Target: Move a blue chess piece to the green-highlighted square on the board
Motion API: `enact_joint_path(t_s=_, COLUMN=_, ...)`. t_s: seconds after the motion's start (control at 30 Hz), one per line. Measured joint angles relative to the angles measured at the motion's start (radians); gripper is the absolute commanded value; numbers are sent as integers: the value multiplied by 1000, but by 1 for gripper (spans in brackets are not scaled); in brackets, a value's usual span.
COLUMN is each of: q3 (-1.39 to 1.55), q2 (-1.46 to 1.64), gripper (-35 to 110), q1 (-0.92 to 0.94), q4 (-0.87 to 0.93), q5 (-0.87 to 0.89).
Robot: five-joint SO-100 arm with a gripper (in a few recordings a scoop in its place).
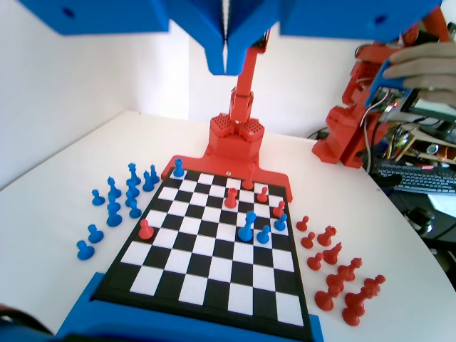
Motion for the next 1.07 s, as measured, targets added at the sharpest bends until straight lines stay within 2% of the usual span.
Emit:
enact_joint_path(t_s=0.17, q3=6, q2=28, gripper=6, q1=15, q4=-18, q5=0)
enact_joint_path(t_s=1.07, q3=6, q2=29, gripper=6, q1=15, q4=-15, q5=0)
